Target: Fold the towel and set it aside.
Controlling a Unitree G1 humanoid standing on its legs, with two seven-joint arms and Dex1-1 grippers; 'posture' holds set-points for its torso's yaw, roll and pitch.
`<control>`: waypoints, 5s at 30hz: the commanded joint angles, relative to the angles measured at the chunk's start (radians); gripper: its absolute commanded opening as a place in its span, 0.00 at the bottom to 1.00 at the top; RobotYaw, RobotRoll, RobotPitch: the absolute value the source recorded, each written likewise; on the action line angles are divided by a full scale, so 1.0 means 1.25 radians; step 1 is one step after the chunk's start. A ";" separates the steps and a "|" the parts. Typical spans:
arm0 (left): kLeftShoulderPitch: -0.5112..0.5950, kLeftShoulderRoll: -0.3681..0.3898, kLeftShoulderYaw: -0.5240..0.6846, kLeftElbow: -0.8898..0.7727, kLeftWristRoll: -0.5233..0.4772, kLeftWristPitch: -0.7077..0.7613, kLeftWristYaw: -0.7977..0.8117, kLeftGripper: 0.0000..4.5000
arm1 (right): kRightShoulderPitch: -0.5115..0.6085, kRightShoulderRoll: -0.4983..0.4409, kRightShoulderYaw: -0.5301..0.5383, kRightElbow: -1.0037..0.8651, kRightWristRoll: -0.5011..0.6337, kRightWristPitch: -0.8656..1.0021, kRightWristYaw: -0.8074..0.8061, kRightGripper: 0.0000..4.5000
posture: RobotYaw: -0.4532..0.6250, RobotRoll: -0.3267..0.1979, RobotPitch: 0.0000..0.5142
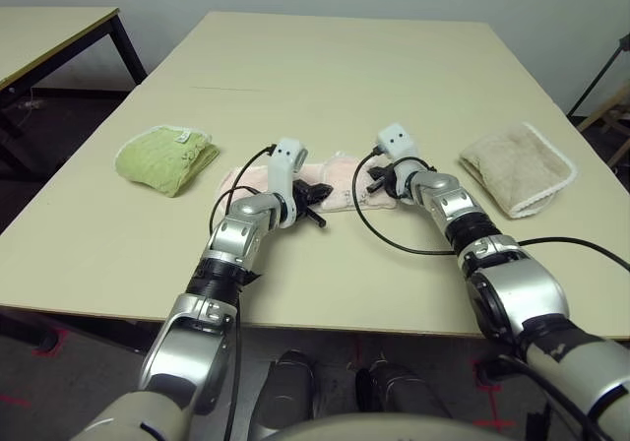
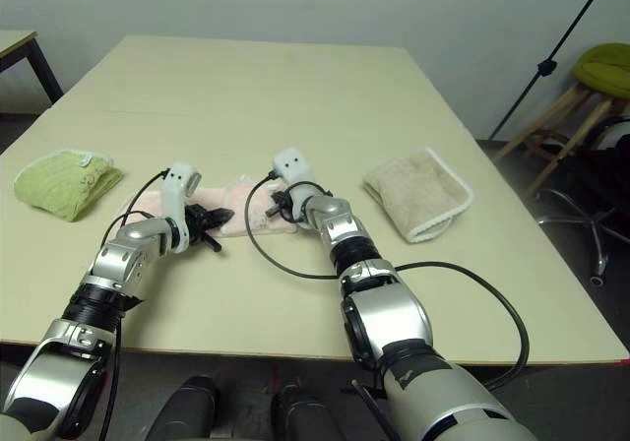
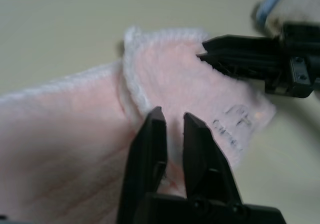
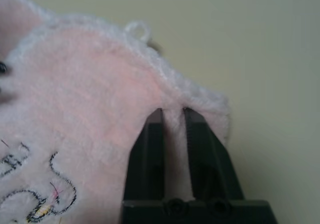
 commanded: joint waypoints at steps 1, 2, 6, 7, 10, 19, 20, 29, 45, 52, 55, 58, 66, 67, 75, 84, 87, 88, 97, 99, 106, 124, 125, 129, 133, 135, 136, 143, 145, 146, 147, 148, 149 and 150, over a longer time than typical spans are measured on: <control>0.022 0.012 0.076 -0.126 -0.078 0.108 0.028 0.43 | 0.001 -0.043 -0.009 -0.067 0.015 -0.012 0.055 0.45 | 0.55 0.62 0.14; 0.026 0.016 0.085 -0.147 -0.088 0.126 0.035 0.51 | 0.004 -0.049 -0.007 -0.080 0.017 -0.010 0.064 0.53 | 0.55 0.62 0.14; 0.082 0.065 0.156 -0.273 -0.149 0.260 0.069 0.81 | 0.022 -0.099 0.002 -0.162 0.020 0.019 0.123 0.85 | 0.56 0.62 0.14; 0.100 0.075 0.181 -0.296 -0.174 0.300 0.072 0.87 | 0.029 -0.111 0.008 -0.183 0.016 0.024 0.139 0.93 | 0.57 0.62 0.14; 0.128 0.089 0.223 -0.322 -0.217 0.366 0.090 0.99 | 0.043 -0.124 0.016 -0.225 0.016 0.041 0.160 1.00 | 0.56 0.62 0.14; 0.200 0.009 0.475 -0.403 -0.340 0.625 0.245 0.99 | 0.110 -0.198 0.043 -0.451 0.051 0.141 0.292 1.00 | 0.55 0.62 0.15; 0.194 -0.008 0.495 -0.409 -0.344 0.644 0.265 0.99 | 0.117 -0.206 0.046 -0.470 0.055 0.155 0.305 1.00 | 0.55 0.62 0.15; 0.119 -0.143 0.565 -0.344 -0.314 0.688 0.409 0.99 | 0.186 -0.318 0.120 -0.619 0.070 0.233 0.471 1.00 | 0.54 0.62 0.16; 0.117 -0.200 0.533 -0.228 -0.288 0.432 0.513 0.47 | 0.216 -0.348 0.130 -0.703 0.085 0.273 0.503 1.00 | 0.53 0.62 0.16; 0.140 -0.126 0.325 -0.281 -0.244 0.283 0.371 0.01 | 0.218 -0.353 0.125 -0.696 0.084 0.270 0.504 1.00 | 0.53 0.62 0.16; 0.122 -0.100 0.240 -0.288 -0.220 0.251 0.336 0.01 | 0.220 -0.360 0.119 -0.692 0.084 0.270 0.503 1.00 | 0.53 0.62 0.16; 0.095 -0.059 0.120 -0.285 -0.171 0.204 0.274 0.01 | 0.230 -0.376 0.106 -0.696 0.090 0.277 0.504 1.00 | 0.52 0.62 0.16; -0.002 -0.021 -0.107 -0.161 -0.049 0.045 0.118 0.01 | 0.259 -0.432 0.066 -0.706 0.119 0.296 0.485 1.00 | 0.50 0.62 0.15; -0.020 -0.025 -0.128 -0.136 -0.038 0.028 0.098 0.01 | 0.265 -0.439 0.061 -0.708 0.121 0.298 0.482 1.00 | 0.49 0.62 0.14; -0.072 -0.015 -0.276 -0.019 0.069 -0.076 -0.042 0.11 | 0.296 -0.468 0.036 -0.739 0.145 0.319 0.457 1.00 | 0.46 0.62 0.13; -0.078 0.052 -0.357 -0.080 0.127 -0.078 -0.185 0.74 | 0.303 -0.470 0.035 -0.737 0.150 0.322 0.439 1.00 | 0.47 0.62 0.13; -0.085 0.082 -0.361 -0.128 0.131 -0.069 -0.225 0.96 | 0.293 -0.466 0.039 -0.724 0.148 0.318 0.435 1.00 | 0.47 0.62 0.13; -0.087 0.089 -0.362 -0.139 0.135 -0.068 -0.232 0.99 | 0.290 -0.464 0.041 -0.721 0.147 0.316 0.434 1.00 | 0.47 0.62 0.13; -0.104 0.128 -0.370 -0.217 0.133 -0.002 -0.315 0.99 | 0.236 -0.420 0.045 -0.687 0.144 0.301 0.397 1.00 | 0.49 0.62 0.13; -0.111 0.131 -0.374 -0.216 0.141 0.008 -0.325 0.99 | 0.233 -0.419 0.045 -0.683 0.143 0.298 0.397 1.00 | 0.49 0.62 0.13; -0.156 0.145 -0.382 -0.188 0.171 0.018 -0.344 0.99 | 0.230 -0.420 0.041 -0.687 0.148 0.301 0.393 1.00 | 0.48 0.62 0.14; -0.151 0.183 -0.202 -0.255 0.070 0.136 -0.311 0.99 | 0.203 -0.383 0.022 -0.737 0.213 0.361 0.375 1.00 | 0.49 0.62 0.14; -0.139 0.187 -0.156 -0.250 0.050 0.156 -0.292 0.99 | 0.197 -0.376 0.022 -0.744 0.222 0.369 0.376 1.00 | 0.50 0.62 0.14; -0.107 0.206 -0.052 -0.233 0.014 0.179 -0.239 1.00 | 0.178 -0.357 0.020 -0.762 0.257 0.400 0.376 0.96 | 0.50 0.62 0.14; -0.088 0.223 0.010 -0.214 -0.008 0.176 -0.206 0.86 | 0.160 -0.342 0.017 -0.779 0.293 0.441 0.376 0.71 | 0.52 0.62 0.12; -0.080 0.223 0.029 -0.208 -0.017 0.166 -0.191 0.72 | 0.153 -0.334 0.026 -0.783 0.303 0.449 0.378 0.54 | 0.52 0.62 0.12; -0.078 0.216 0.033 -0.210 -0.022 0.168 -0.182 0.65 | 0.151 -0.327 0.032 -0.783 0.304 0.450 0.376 0.46 | 0.52 0.62 0.12; -0.066 0.175 -0.002 -0.217 -0.040 0.173 -0.156 0.12 | 0.144 -0.282 0.070 -0.777 0.286 0.439 0.356 0.00 | 0.52 0.62 0.12; -0.067 0.159 -0.026 -0.206 -0.033 0.161 -0.152 0.01 | 0.142 -0.263 0.087 -0.763 0.273 0.432 0.344 0.00 | 0.52 0.62 0.12; -0.068 0.155 -0.036 -0.201 -0.029 0.156 -0.150 0.01 | 0.142 -0.257 0.093 -0.756 0.267 0.427 0.340 0.00 | 0.52 0.62 0.13; -0.068 0.147 -0.050 -0.188 -0.023 0.146 -0.150 0.01 | 0.142 -0.248 0.103 -0.745 0.257 0.420 0.332 0.00 | 0.52 0.62 0.13; -0.069 0.140 -0.064 -0.173 -0.016 0.133 -0.150 0.01 | 0.142 -0.240 0.113 -0.735 0.245 0.412 0.324 0.00 | 0.52 0.62 0.13; -0.071 0.134 -0.077 -0.155 -0.009 0.121 -0.151 0.01 | 0.143 -0.232 0.123 -0.723 0.234 0.405 0.317 0.00 | 0.52 0.62 0.13; -0.073 0.132 -0.088 -0.139 -0.003 0.109 -0.154 0.01 | 0.142 -0.224 0.131 -0.712 0.224 0.400 0.311 0.00 | 0.52 0.62 0.14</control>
